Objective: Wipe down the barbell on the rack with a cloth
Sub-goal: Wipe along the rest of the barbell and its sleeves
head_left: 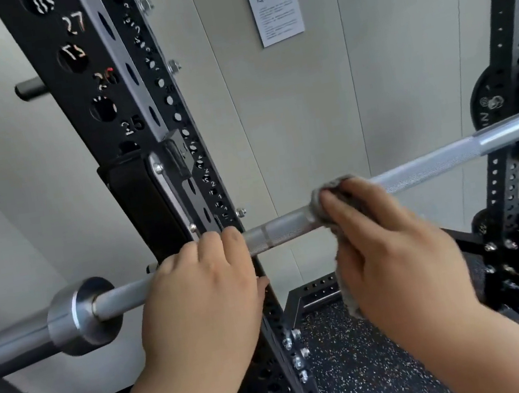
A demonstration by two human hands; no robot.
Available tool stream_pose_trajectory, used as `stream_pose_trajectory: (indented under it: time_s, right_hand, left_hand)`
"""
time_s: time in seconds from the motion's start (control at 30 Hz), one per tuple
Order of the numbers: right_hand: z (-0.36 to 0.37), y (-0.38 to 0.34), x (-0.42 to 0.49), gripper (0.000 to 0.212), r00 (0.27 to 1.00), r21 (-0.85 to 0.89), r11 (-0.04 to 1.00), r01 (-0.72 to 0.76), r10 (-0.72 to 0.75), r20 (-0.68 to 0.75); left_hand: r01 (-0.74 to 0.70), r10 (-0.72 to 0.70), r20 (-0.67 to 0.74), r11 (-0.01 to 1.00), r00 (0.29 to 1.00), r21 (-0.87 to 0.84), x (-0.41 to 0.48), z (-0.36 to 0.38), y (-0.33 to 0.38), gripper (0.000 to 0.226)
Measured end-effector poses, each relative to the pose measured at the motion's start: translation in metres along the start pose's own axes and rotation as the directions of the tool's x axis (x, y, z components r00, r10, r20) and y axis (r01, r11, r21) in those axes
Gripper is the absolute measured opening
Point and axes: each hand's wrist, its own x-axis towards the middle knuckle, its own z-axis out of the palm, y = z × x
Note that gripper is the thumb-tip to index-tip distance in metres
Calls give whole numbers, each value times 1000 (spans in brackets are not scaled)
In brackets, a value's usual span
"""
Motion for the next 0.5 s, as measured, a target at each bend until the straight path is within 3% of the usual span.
stream_pose_trajectory:
  time_s: [0.1,0.2,0.33,0.4,0.5]
  right_hand:
    - [12,-18,-3,61,985,17,991,132,-133,112]
    - [6,-5,5,62,977,66,984,163,-170,131]
    - [-4,31,1,56,999,64,998,-3,5,-33]
    - [2,27,-3,56,999,35,999,31,-30,-38]
    - [14,12,-8,63,980,40,985,168,-171,104]
  left_hand:
    - [37,-38,5,999,999,34,12,-2,22,78]
    - [63,-73,-107,993,992,-97,17,8,45,74]
    - [163,-219,-304,966,927,-201,23,32,55,52]
    - [175,-248,-380,960,891,-217,32,39,54,36]
    - [138,-223,-369,960,902,-244,42,39,48,28]
